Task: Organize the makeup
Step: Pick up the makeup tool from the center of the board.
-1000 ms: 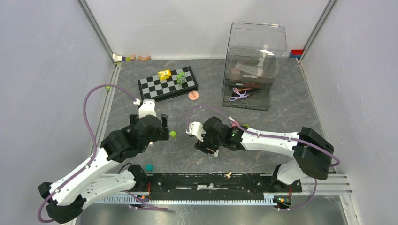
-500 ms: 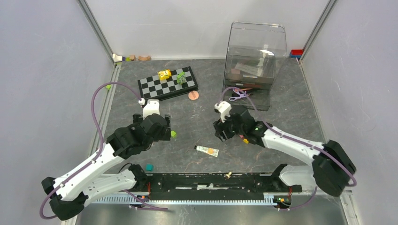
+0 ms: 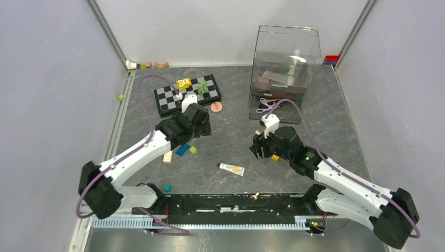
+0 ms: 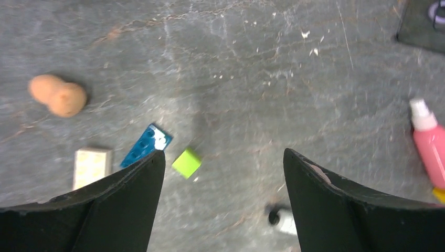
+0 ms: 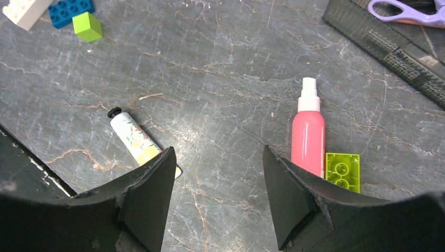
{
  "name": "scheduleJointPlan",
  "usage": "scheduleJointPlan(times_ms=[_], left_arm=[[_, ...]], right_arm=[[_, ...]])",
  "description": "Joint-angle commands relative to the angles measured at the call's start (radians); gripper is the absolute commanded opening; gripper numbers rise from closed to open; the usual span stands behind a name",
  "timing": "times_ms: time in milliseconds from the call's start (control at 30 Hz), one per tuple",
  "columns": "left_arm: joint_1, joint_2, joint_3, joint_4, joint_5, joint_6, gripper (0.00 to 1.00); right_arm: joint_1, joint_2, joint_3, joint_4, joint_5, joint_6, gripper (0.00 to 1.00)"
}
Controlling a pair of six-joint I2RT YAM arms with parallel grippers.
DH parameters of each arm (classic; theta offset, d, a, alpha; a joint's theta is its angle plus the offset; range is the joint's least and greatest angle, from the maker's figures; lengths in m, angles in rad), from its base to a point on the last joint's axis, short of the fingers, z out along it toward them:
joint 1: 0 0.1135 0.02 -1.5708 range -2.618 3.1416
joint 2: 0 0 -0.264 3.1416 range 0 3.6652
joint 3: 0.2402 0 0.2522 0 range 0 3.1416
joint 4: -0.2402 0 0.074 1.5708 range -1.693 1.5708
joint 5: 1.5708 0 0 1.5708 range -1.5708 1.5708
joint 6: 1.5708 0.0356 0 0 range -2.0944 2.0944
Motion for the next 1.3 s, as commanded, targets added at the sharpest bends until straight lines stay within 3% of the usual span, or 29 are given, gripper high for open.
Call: scheduleJointPlan(times_ms=[0,267,533,900,1267], left_arm=[[0.090,0.127,0.028,0.269,0.117,-0.070,0.87],[0.160,0.459,0.183,0.423,0.118,-0.140,0.82],[0.199,0.702,0.352,0.466,0.121,-0.143,0.80],[0.242,0.862,0.475,0.445,0.156,-0.122,0.74],[0.250,0.922,0.518,0.419,0.147,-0.113,0.57]], right_arm=[[0.004,-0.082,-0.012,-0.045,0.041,0.034,0.68],[0.004,-0.135,-0.004,-0.111,0.027,0.010,0.68],[0.004,-0.139,0.001,-0.137,-0.004,-0.049,0.68],[0.003,-0.121,-0.029,-0.121,-0.021,-0.106,0.69],[0.004,-0.121,-0.040,-0.126,-0.017,-0.126,0.69]])
